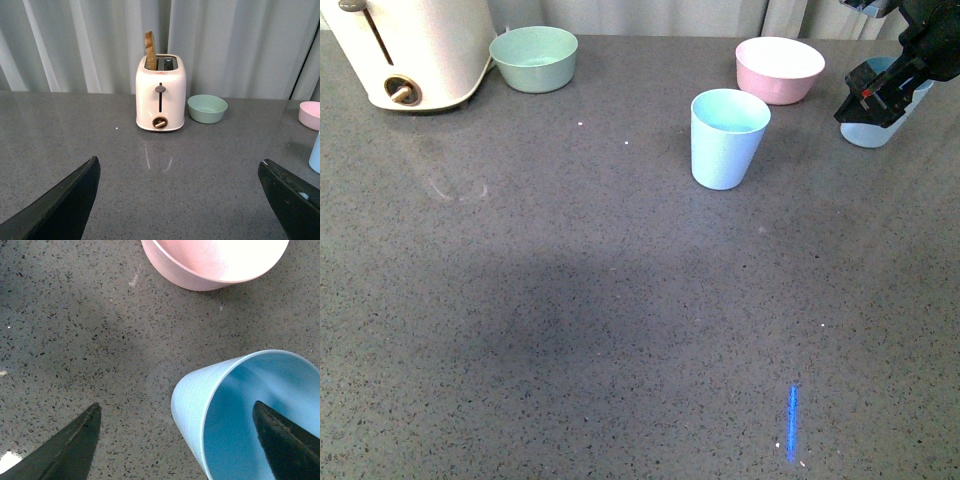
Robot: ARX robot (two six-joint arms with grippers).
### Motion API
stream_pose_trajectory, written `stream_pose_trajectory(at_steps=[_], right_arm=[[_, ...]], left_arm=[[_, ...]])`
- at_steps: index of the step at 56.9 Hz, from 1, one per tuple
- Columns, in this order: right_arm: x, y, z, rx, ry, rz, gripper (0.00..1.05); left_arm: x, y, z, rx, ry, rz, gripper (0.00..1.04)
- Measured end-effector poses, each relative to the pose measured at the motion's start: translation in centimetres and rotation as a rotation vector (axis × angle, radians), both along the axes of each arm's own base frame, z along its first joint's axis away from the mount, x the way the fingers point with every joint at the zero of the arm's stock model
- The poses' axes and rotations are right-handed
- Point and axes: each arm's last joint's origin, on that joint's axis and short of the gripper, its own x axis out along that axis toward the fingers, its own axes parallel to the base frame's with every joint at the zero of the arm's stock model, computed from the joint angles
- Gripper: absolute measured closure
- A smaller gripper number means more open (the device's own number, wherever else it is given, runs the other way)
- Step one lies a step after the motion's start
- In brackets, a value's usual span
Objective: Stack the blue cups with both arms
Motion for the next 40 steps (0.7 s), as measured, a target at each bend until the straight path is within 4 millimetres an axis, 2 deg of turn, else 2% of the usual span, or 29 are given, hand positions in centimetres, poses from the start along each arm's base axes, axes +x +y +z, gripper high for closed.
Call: stream_pose_trajectory(at_steps=[10,21,26,34,40], right_arm=[[0.2,0.0,0.1,-0.008,0.010,-0.003,0.46],[0.2,-0.1,0.2,-0.011,0.023,0.001,0.88],[0.2,-0.3,0.2,-0.009,0.029,0.000,1.03],[-0.2,-0.4,0.3,-0.018,0.030,0.003,1.03],[-1.3,-0.6,0.7,-0.031,0.048,0.027,1.03]], left_arm=[[0.0,0.0,0.0,0.000,0.000,0.000,0.09],[0.0,0.0,0.0,0.000,0.000,0.000,0.09],[0.0,0.0,0.0,0.000,0.000,0.000,0.09],[0.0,0.0,0.0,0.000,0.000,0.000,0.09],[0.0,0.0,0.0,0.000,0.000,0.000,0.09]])
